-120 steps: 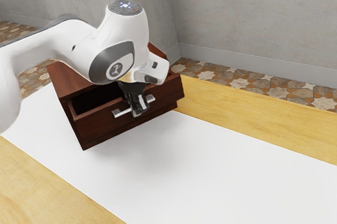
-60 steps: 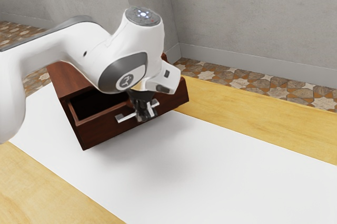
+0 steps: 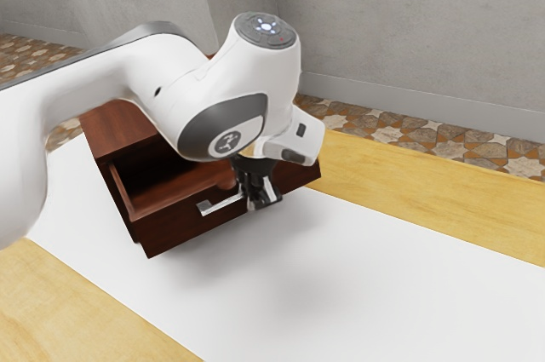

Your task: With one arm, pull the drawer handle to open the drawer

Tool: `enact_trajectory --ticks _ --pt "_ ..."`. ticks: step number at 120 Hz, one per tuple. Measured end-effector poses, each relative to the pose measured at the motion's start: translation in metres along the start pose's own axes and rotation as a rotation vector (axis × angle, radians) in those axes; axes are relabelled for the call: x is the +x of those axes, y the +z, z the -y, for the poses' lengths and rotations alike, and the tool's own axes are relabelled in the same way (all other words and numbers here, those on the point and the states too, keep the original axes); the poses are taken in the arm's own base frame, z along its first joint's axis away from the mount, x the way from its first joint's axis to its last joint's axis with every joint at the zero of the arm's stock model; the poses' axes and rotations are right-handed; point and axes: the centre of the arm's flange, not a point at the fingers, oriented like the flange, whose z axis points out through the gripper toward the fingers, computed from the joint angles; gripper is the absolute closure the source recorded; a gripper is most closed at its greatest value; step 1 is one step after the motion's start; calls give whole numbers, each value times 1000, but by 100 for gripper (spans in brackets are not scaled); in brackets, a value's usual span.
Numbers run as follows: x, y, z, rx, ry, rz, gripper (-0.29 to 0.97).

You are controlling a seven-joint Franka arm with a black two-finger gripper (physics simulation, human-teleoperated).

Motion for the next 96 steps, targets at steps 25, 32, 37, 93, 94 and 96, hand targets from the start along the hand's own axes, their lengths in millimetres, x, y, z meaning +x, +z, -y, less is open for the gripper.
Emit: enact_trajectory --ticks 25,32,37,93,94,96 --pt "-30 -53 13 -66 -31 -91 61" --pt "-37 -66 17 -105 -38 -114 56" --pt "-45 -76 27 -149 -45 -141 47" --pt "-96 -104 70 -274 119 -254 4" --pt "-96 -104 71 -274 121 -256 4" --pt "-98 -105 72 -274 127 -259 4"
